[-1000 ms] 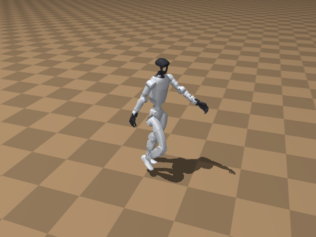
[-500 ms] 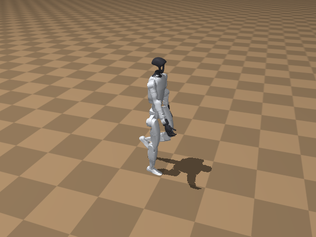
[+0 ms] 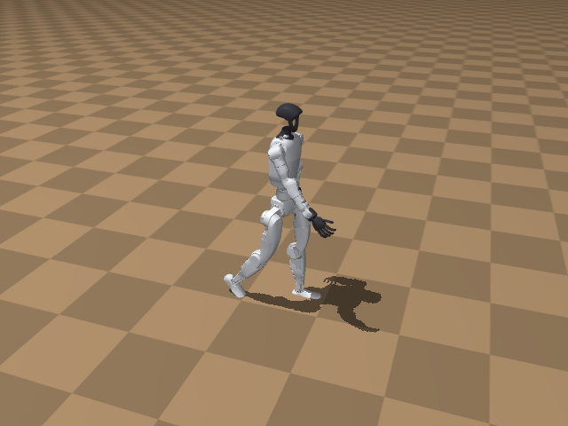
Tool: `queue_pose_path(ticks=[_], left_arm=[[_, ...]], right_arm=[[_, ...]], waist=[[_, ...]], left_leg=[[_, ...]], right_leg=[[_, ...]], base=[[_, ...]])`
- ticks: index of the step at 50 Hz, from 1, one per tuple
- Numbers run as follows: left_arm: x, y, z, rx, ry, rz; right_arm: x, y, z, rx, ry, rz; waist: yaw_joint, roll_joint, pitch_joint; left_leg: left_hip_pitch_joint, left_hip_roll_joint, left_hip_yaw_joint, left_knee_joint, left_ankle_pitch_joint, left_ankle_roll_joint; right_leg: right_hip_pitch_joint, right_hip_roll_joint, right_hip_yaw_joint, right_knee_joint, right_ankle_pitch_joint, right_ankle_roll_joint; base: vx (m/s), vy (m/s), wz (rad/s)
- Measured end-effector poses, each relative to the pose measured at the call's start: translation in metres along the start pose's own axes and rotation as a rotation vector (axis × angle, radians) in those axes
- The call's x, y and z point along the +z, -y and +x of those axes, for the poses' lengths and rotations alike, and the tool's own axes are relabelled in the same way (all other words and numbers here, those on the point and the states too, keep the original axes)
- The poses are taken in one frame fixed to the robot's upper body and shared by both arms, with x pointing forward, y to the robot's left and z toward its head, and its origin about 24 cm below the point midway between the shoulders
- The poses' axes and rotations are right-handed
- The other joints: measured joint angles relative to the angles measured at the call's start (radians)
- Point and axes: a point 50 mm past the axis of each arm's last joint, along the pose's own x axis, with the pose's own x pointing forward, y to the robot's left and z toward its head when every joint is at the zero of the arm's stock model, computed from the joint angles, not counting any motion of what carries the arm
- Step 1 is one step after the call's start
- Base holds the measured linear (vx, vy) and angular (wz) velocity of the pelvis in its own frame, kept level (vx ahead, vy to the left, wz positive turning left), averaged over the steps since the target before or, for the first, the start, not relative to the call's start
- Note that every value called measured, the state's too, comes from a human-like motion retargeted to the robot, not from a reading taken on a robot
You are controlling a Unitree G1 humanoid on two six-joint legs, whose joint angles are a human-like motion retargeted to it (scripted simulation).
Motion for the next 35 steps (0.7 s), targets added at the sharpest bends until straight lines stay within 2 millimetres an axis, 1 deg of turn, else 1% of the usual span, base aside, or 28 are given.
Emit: queue_pose_path(ticks=[2,3,5,6,8,10,12,13,15,17,18,20,22,23,25,27,28,30,32,33,35], left_arm=[[0.041,0.011,0.009,-0.043,0.073,0.103],[0.066,0.016,0.012,-0.050,0.117,0.151],[0.124,0.025,0.014,-0.034,0.218,0.220],[0.155,0.030,0.012,-0.025,0.278,0.241],[0.216,0.042,0.000,-0.017,0.406,0.277],[0.272,0.056,-0.020,-0.018,0.550,0.312],[0.319,0.069,-0.045,-0.018,0.693,0.341],[0.339,0.076,-0.058,-0.017,0.761,0.356],[0.373,0.088,-0.085,-0.015,0.881,0.394],[0.396,0.100,-0.107,-0.018,0.970,0.447],[0.404,0.105,-0.116,-0.022,1.005,0.477],[0.415,0.115,-0.131,-0.035,1.059,0.527],[0.419,0.124,-0.138,-0.061,1.088,0.547],[0.418,0.129,-0.138,-0.079,1.095,0.546],[0.412,0.136,-0.134,-0.121,1.094,0.523],[0.400,0.141,-0.122,-0.155,1.067,0.475],[0.393,0.142,-0.115,-0.161,1.041,0.453],[0.372,0.140,-0.094,-0.160,0.959,0.464],[0.337,0.133,-0.065,-0.164,0.837,0.521],[0.315,0.126,-0.049,-0.165,0.766,0.547],[0.261,0.107,-0.019,-0.167,0.588,0.570]], right_arm=[[-0.060,0.009,-0.021,0.000,-0.183,-0.010],[-0.087,0.015,-0.035,-0.015,-0.279,-0.009],[-0.138,0.030,-0.066,-0.066,-0.477,0.001],[-0.159,0.037,-0.083,-0.091,-0.568,0.009],[-0.196,0.052,-0.119,-0.131,-0.731,0.029],[-0.224,0.065,-0.156,-0.160,-0.856,0.053],[-0.244,0.075,-0.189,-0.183,-0.944,0.077],[-0.253,0.080,-0.204,-0.193,-0.980,0.087],[-0.265,0.086,-0.232,-0.203,-1.042,0.099],[-0.274,0.087,-0.253,-0.192,-1.094,0.101],[-0.277,0.087,-0.262,-0.181,-1.117,0.100],[-0.281,0.084,-0.274,-0.153,-1.148,0.101],[-0.282,0.081,-0.276,-0.130,-1.154,0.105],[-0.282,0.080,-0.274,-0.125,-1.148,0.107],[-0.279,0.079,-0.264,-0.127,-1.120,0.114],[-0.272,0.078,-0.245,-0.147,-1.077,0.118],[-0.267,0.076,-0.234,-0.151,-1.060,0.114],[-0.255,0.070,-0.207,-0.122,-1.025,0.089],[-0.238,0.061,-0.177,-0.087,-0.954,0.070],[-0.227,0.057,-0.160,-0.076,-0.903,0.066],[-0.201,0.047,-0.125,-0.055,-0.797,0.054]], waist=[[-0.050,0.018,-0.023],[-0.071,0.020,-0.034],[-0.108,0.023,-0.035],[-0.127,0.027,-0.027],[-0.169,0.041,-0.014],[-0.219,0.062,-0.008],[-0.278,0.084,-0.004],[-0.308,0.092,-0.001],[-0.361,0.100,0.003],[-0.394,0.098,-0.003],[-0.403,0.096,-0.009],[-0.412,0.091,-0.025],[-0.416,0.087,-0.046],[-0.418,0.086,-0.057],[-0.426,0.080,-0.073],[-0.441,0.064,-0.055],[-0.446,0.046,-0.036],[-0.428,0.006,-0.006],[-0.370,-0.025,0.001],[-0.334,-0.039,0.008],[-0.254,-0.076,0.036]], left_leg=[[0.028,0.004,-0.033,0.000,0.004,-0.007],[0.031,0.001,-0.051,0.000,-0.001,-0.008],[0.052,-0.009,-0.083,0.000,-0.021,-0.017],[0.070,-0.013,-0.098,0.000,-0.029,-0.022],[0.097,-0.018,-0.130,0.008,-0.044,-0.030],[0.118,-0.013,-0.167,0.020,-0.058,-0.035],[0.142,-0.004,-0.211,0.027,-0.072,-0.034],[0.156,-0.002,-0.234,0.028,-0.079,-0.028],[0.186,-0.003,-0.276,0.030,-0.089,-0.011],[0.211,-0.007,-0.306,0.034,-0.096,-0.001],[0.222,-0.007,-0.316,0.037,-0.100,-0.003],[0.239,-0.007,-0.329,0.044,-0.106,-0.014],[0.250,-0.007,-0.338,0.052,-0.114,-0.027],[0.255,-0.008,-0.343,0.057,-0.119,-0.033],[0.272,-0.014,-0.359,0.068,-0.128,-0.041],[0.324,-0.028,-0.389,0.079,-0.133,-0.048],[0.362,-0.043,-0.407,0.084,-0.134,-0.049],[0.428,-0.077,-0.426,0.095,-0.124,-0.043],[0.461,-0.110,-0.407,0.127,-0.080,-0.031],[0.473,-0.125,-0.385,0.154,-0.045,-0.025],[0.476,-0.163,-0.321,0.262,0.033,-0.023]], right_leg=[[-0.150,0.021,-0.052,0.315,0.035,-0.027],[-0.251,0.021,-0.075,0.495,0.019,-0.046],[-0.436,0.009,-0.111,0.825,-0.078,-0.102],[-0.513,0.001,-0.125,0.961,-0.135,-0.135],[-0.661,-0.009,-0.150,1.195,-0.225,-0.188],[-0.794,-0.007,-0.178,1.355,-0.297,-0.215],[-0.894,-0.017,-0.215,1.430,-0.353,-0.227],[-0.934,-0.032,-0.235,1.444,-0.372,-0.234],[-0.995,-0.077,-0.269,1.432,-0.399,-0.247],[-1.035,-0.124,-0.297,1.356,-0.420,-0.258],[-1.048,-0.138,-0.308,1.297,-0.427,-0.262],[-1.057,-0.146,-0.327,1.135,-0.425,-0.256],[-1.029,-0.137,-0.351,0.900,-0.405,-0.233],[-0.999,-0.131,-0.366,0.759,-0.387,-0.215],[-0.904,-0.112,-0.394,0.425,-0.332,-0.167],[-0.725,-0.086,-0.416,0.023,-0.240,-0.105],[-0.625,-0.079,-0.420,-0.161,-0.179,-0.071],[-0.472,-0.071,-0.407,-0.402,-0.032,-0.015],[-0.390,-0.068,-0.376,-0.490,0.065,0.012],[-0.359,-0.069,-0.353,-0.496,0.073,0.022],[-0.284,-0.084,-0.289,-0.498,0.061,0.036]], base=[[0.69,0.27,0.97],[0.64,0.22,0.85],[0.62,0.20,0.76],[0.61,0.19,0.74],[0.59,0.18,0.80],[0.58,0.15,0.96],[0.59,0.11,1.17],[0.59,0.07,1.23],[0.59,0.04,1.15],[0.59,-0.01,0.82],[0.59,-0.05,0.54],[0.58,-0.08,0.35],[0.59,-0.09,0.26],[0.60,-0.10,0.33],[0.64,-0.11,0.49],[0.71,-0.13,0.69],[0.75,-0.16,0.52],[0.75,-0.19,-0.02],[0.73,-0.21,-0.90],[0.73,-0.21,-1.36],[0.73,-0.20,-1.57]])
